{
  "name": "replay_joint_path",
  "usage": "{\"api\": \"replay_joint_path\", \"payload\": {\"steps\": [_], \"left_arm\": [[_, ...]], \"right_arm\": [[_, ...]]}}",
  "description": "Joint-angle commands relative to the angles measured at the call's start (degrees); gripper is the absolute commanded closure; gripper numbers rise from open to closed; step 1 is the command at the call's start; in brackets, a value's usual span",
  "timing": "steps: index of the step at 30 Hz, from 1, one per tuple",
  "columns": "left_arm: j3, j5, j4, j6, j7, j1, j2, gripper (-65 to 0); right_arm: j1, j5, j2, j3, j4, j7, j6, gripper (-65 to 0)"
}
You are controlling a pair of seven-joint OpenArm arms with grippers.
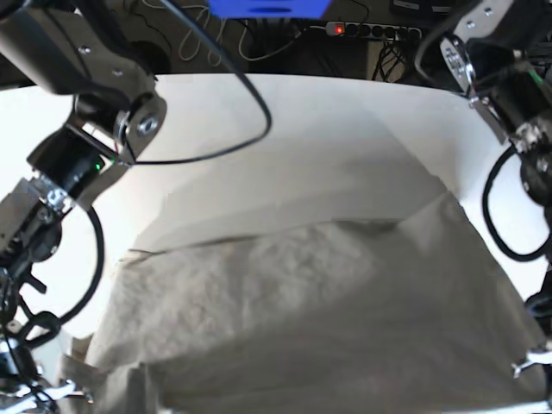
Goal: Layout the t-shirt on the table in an organized manner, then fold the t-shirt properly
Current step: 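Swing the held shirt forward and lay it flat, opening both grippers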
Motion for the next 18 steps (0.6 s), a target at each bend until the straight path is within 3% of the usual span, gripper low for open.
{"api": "replay_joint_path", "payload": {"steps": [1, 10, 13, 18], "left_arm": [[0.44, 0.07, -1.45, 0.63, -1.55, -2.19, -0.99, 0.0], [6.59, 0.07, -24.39, 0.54, -2.07, -14.05, -1.07, 0.0], [7.38, -0.02, -32.13, 0.54, -2.07, -18.89, -0.99, 0.0], [7.38, -0.02, -39.95, 0.54, -2.07, -24.69, -0.9, -0.1]], "right_arm": [[1.92, 0.95, 1.44, -0.44, -1.25, 1.95, 0.17, 0.0], [6.93, 0.95, 6.36, -6.5, -20.59, 2.04, 0.12, 0.0], [10.09, 0.95, 7.5, -6.5, -27.71, 2.04, -3.13, 0.0], [13.61, 0.95, 11.02, -6.5, -37.3, 2.04, -3.48, 0.0]]}}
